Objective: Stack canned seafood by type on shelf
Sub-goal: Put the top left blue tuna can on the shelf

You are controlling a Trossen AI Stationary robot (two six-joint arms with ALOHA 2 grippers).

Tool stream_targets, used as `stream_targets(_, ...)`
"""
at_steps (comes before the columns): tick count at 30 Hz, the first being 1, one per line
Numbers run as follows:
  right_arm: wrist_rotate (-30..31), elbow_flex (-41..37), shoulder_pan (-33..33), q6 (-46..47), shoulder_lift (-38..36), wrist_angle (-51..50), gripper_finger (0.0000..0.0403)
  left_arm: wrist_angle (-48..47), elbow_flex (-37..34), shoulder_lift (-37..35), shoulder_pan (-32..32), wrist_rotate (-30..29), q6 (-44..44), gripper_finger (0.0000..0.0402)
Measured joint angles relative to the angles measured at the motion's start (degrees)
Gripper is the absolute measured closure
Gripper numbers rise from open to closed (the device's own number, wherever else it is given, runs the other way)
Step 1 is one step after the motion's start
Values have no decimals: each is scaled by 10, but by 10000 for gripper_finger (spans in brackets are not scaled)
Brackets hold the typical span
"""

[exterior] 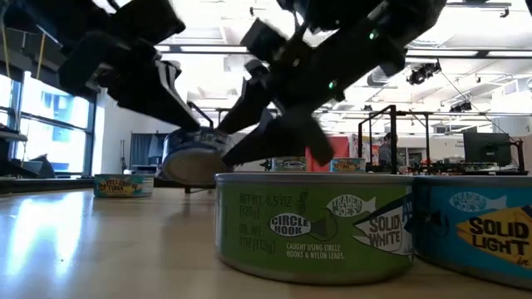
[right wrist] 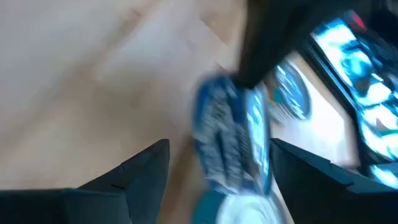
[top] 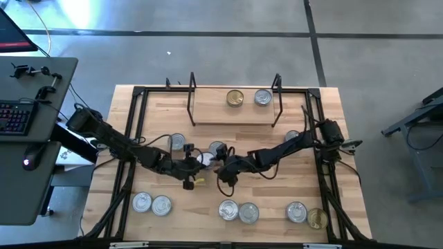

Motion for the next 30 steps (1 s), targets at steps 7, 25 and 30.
stream_targets(7, 24, 0, 1, 8, 21, 40, 146, 31, 0, 3, -1, 6, 0, 401)
stream_targets(25, 167, 0, -1, 110, -83, -49, 283, -259, 1, -80, -24, -132, -226, 401)
stream_targets(30, 200, 42, -66, 84, -110, -99, 283, -369, 1, -98, -64, -248, -307, 401)
